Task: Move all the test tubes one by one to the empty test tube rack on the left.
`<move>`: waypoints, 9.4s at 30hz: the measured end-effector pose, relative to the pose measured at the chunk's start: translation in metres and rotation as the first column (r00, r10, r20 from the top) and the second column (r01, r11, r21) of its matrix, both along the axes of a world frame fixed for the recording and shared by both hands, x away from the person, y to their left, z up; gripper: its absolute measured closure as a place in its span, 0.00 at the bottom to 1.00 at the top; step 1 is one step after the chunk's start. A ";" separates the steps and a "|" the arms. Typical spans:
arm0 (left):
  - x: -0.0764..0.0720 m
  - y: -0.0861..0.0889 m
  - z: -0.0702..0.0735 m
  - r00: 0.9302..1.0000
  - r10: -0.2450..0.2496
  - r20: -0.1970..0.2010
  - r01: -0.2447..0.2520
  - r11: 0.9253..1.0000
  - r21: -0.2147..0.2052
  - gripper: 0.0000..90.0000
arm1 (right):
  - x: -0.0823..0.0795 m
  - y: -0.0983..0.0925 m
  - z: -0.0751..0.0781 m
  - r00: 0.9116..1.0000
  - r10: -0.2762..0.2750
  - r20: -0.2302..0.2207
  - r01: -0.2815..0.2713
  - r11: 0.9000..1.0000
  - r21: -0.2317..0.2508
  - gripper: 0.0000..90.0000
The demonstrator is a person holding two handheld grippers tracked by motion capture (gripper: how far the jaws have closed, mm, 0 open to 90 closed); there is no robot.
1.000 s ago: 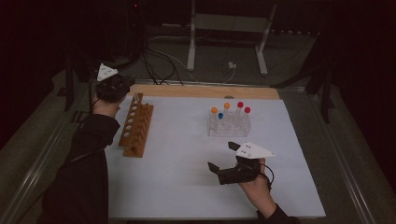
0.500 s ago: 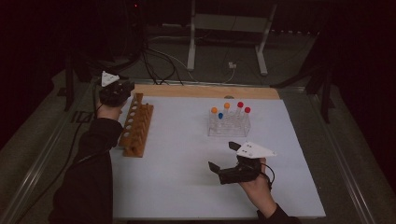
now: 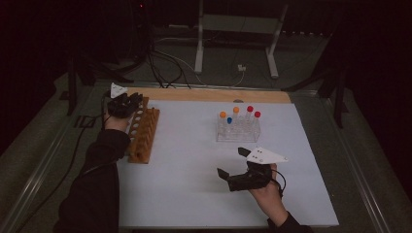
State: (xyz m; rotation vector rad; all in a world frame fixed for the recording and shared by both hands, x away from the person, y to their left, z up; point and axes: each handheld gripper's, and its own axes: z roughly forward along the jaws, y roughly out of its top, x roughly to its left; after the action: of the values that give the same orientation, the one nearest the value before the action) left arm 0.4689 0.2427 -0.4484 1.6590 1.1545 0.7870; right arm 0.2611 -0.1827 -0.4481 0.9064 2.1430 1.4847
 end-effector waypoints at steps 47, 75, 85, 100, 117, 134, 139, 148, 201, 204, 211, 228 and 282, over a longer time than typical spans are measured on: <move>-0.120 -0.032 0.041 0.937 -0.344 -0.066 0.343 0.939 -0.034 0.02 | 0.032 -0.012 0.021 0.994 -0.096 0.046 0.097 0.995 -0.005 0.00; -0.208 -0.078 -0.012 0.828 -0.553 -0.091 0.555 0.832 0.002 0.02 | 0.119 -0.006 -0.011 0.964 -0.258 -0.058 0.249 0.959 -0.132 0.41; -0.207 -0.078 -0.015 0.825 -0.554 -0.109 0.559 0.829 0.013 0.02 | 0.143 -0.002 -0.016 0.952 -0.289 -0.101 0.270 0.948 -0.168 0.72; -0.206 -0.077 -0.015 0.826 -0.555 -0.105 0.559 0.829 0.013 0.02 | 0.151 0.005 -0.022 0.947 -0.301 -0.111 0.275 0.940 -0.200 0.86; -0.205 -0.081 -0.009 0.809 -0.575 -0.123 0.577 0.816 -0.021 0.02 | 0.119 0.003 0.025 0.965 -0.260 0.039 0.263 0.949 -0.171 0.86; -0.196 -0.107 0.008 0.756 -0.647 -0.103 0.648 0.761 -0.017 0.02 | 0.058 0.017 0.009 0.997 -0.070 -0.019 0.064 0.978 -0.200 0.86; -0.190 -0.120 0.016 0.736 -0.673 -0.079 0.674 0.738 -0.008 0.06 | 0.041 0.026 0.001 0.999 -0.007 -0.046 -0.001 0.983 -0.186 0.86; -0.179 -0.146 0.024 0.709 -0.705 -0.039 0.705 0.709 0.001 0.20 | 0.023 0.041 -0.005 0.995 0.065 -0.073 -0.077 0.981 -0.176 0.86; -0.153 -0.135 0.050 0.773 -0.634 -0.013 0.633 0.769 0.093 0.86 | 0.013 0.034 0.006 0.998 0.063 -0.022 -0.064 0.996 -0.062 0.23; -0.149 -0.126 0.052 0.792 -0.611 -0.011 0.609 0.788 0.089 0.86 | 0.013 0.035 0.007 0.998 0.055 -0.014 -0.056 0.996 -0.065 0.10; -0.141 -0.108 0.063 0.830 -0.558 0.004 0.554 0.825 0.114 0.86 | 0.013 0.037 0.006 0.997 0.075 -0.031 -0.076 0.995 -0.058 0.00; -0.109 -0.047 0.089 0.922 -0.384 0.054 0.380 0.922 0.080 0.86 | 0.013 0.033 0.007 0.996 0.087 -0.017 -0.088 0.996 -0.036 0.00; -0.027 -0.002 0.006 0.998 -0.036 -0.047 0.040 0.995 0.093 0.86 | 0.015 0.031 0.003 0.994 0.105 -0.037 -0.106 0.994 -0.037 0.00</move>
State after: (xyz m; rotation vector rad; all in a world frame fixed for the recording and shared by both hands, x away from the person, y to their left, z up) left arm 0.4424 0.2407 -0.4427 1.7799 1.1282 0.7943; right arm 0.2764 -0.1520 -0.4448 0.8230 2.2689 1.4805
